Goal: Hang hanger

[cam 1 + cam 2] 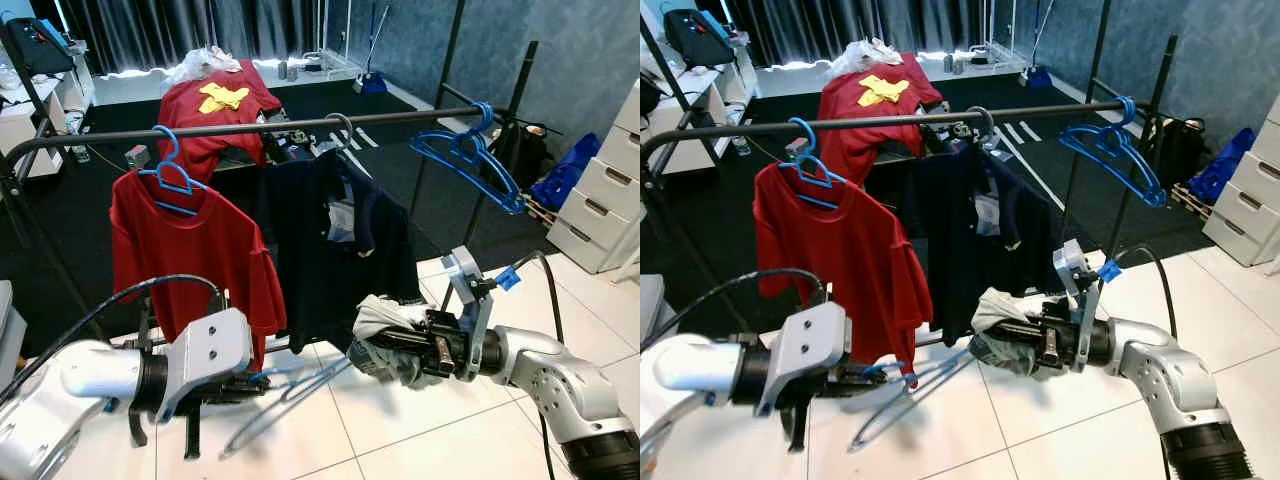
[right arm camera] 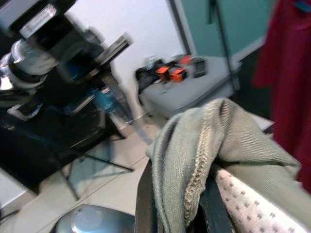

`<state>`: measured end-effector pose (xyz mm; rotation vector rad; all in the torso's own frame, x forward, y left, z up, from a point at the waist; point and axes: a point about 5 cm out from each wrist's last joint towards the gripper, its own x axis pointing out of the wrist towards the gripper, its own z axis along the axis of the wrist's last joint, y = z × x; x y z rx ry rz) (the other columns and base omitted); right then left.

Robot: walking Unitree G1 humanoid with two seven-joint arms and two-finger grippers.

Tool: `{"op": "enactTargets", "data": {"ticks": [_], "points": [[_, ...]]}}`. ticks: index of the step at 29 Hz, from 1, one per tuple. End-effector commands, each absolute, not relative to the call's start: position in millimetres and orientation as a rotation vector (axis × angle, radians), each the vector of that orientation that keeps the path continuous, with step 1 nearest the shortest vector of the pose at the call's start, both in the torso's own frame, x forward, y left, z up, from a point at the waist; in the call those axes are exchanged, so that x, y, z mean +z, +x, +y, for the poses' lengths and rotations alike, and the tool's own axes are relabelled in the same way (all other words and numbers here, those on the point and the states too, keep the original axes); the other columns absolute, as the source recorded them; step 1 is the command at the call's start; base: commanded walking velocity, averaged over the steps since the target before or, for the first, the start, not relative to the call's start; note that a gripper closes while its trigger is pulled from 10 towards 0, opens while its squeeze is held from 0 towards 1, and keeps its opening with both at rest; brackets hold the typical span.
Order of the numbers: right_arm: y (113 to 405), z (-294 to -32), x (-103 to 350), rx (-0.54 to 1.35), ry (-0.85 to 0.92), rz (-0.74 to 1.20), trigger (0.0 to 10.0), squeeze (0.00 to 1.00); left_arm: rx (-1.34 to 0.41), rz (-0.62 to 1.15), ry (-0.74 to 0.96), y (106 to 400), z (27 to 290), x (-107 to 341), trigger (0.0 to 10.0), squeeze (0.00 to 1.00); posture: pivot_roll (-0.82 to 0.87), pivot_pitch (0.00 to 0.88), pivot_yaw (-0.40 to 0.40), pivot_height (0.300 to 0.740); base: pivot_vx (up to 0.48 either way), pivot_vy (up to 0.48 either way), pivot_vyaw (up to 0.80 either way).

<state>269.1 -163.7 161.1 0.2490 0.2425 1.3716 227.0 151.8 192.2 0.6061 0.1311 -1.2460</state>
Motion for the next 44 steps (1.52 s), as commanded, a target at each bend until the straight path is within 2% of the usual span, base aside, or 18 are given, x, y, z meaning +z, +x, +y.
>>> {"op": "enactTargets", "data": {"ticks": [1, 8, 9, 11, 18, 23, 27, 31, 33, 35, 38, 44], "points": [[263, -151, 161, 1.444, 0.265, 0.244, 0.0, 0.00, -1.262, 0.132, 0.615, 230, 143, 187, 10.0, 0.00, -0.07, 0.000, 0.011, 0.740, 0.000, 0.000, 0.00], [270, -143, 172, 1.427, 0.324, 0.152, 0.0, 0.00, -1.303, 0.156, 0.661, 231, 129, 174, 10.0, 0.00, -0.07, 0.000, 0.011, 0.740, 0.000, 0.000, 0.00], [280, -147, 183, 1.357, 0.370, 0.062, 0.0, 0.00, -1.326, 0.196, 0.669, 227, 126, 162, 10.0, 0.00, -0.07, 0.000, 0.016, 0.740, 0.000, 0.000, 0.00], [283, -150, 187, 1.331, 0.386, 0.035, 0.0, 0.00, -1.330, 0.212, 0.672, 226, 127, 157, 10.0, 0.00, -0.07, 0.000, 0.016, 0.740, 0.000, 0.000, 0.00], [300, -174, 209, 1.154, 0.458, -0.116, 0.0, 0.00, -1.230, 0.330, 0.729, 232, 150, 135, 10.0, 0.00, -0.08, 0.000, 0.017, 0.740, 0.000, 0.000, 0.00], [301, -183, 200, 1.101, 0.384, -0.050, 0.0, 0.00, -1.186, 0.332, 0.734, 235, 156, 133, 10.0, 0.00, -0.08, 0.000, 0.014, 0.740, 0.000, 0.000, 0.00], [301, -204, 192, 1.005, 0.336, -0.003, 0.0, 0.00, -1.097, 0.316, 0.737, 244, 170, 141, 10.0, 0.00, -0.08, 0.000, 0.016, 0.740, 0.000, 0.000, 0.00], [301, -214, 194, 0.965, 0.335, -0.009, 0.0, 0.00, -1.052, 0.310, 0.742, 247, 179, 144, 10.0, 0.00, -0.09, 0.000, 0.020, 0.740, 0.000, 0.000, 0.00], [296, -234, 190, 0.908, 0.297, 0.028, 0.0, 0.00, -0.915, 0.255, 0.719, 259, 200, 160, 10.0, 0.00, -0.09, 0.000, 0.023, 0.740, 0.000, 0.000, 0.00], [296, -234, 190, 0.908, 0.297, 0.028, 0.0, 0.00, -0.915, 0.255, 0.719, 259, 200, 160, 10.0, 0.00, -0.09, 0.000, 0.023, 0.740, 0.000, 0.000, 0.00], [293, -254, 173, 0.803, 0.222, 0.130, 0.0, 0.00, -0.791, 0.125, 0.625, 267, 220, 192, 10.0, 0.00, -0.09, 0.000, 0.022, 0.740, 0.000, 0.000, 0.00], [296, -257, 148, 0.696, 0.159, 0.250, 0.0, 0.00, -0.848, 0.020, 0.560, 257, 219, 216, 10.0, 0.00, -0.09, 0.000, 0.022, 0.740, 0.000, 0.000, 0.00]]}}
